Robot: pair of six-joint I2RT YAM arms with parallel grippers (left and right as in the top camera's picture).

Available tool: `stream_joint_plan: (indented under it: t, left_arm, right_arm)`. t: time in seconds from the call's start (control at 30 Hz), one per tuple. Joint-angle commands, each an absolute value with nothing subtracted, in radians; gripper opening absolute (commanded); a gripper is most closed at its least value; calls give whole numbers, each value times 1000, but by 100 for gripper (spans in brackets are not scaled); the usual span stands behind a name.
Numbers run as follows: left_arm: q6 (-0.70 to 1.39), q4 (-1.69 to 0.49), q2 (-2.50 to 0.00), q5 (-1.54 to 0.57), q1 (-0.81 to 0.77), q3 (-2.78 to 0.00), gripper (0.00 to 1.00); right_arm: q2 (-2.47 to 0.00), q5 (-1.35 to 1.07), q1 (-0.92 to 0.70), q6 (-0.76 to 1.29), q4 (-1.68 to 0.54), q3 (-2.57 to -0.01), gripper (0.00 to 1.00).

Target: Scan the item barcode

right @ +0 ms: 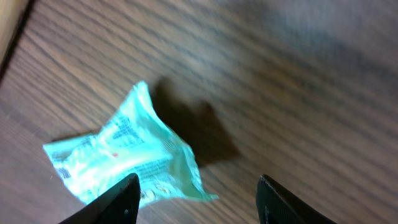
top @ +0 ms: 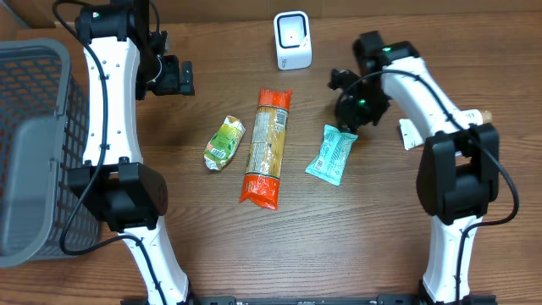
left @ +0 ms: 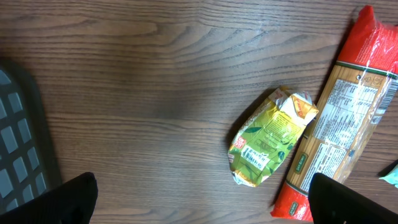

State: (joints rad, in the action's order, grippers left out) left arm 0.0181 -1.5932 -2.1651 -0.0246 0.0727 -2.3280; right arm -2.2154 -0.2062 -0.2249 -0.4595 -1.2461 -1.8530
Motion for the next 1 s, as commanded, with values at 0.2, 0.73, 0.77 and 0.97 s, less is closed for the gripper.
stream_joint_plan:
  t: [0.2,0.73,0.77,0.97]
  left_arm:
    - [-1,-1592,-2173,-19,71,-2325,100]
    - [-1,-1592,-2173,-19,71,-2325,100]
    - [-1,-1592,-2173,-19,71,-2325,100]
    - [-1,-1592,-2173,-19,71,-2325,100]
  right_arm:
    - [-2247,-448,-146,-506,-1299,-1851,60]
    - [-2252,-451,-146,-539,-1163,-1696,44]
    - [-2252,-451,-146,-531,-1163,-1691,40]
    - [-2252,-451,-146,-321,-1156,-1690,14]
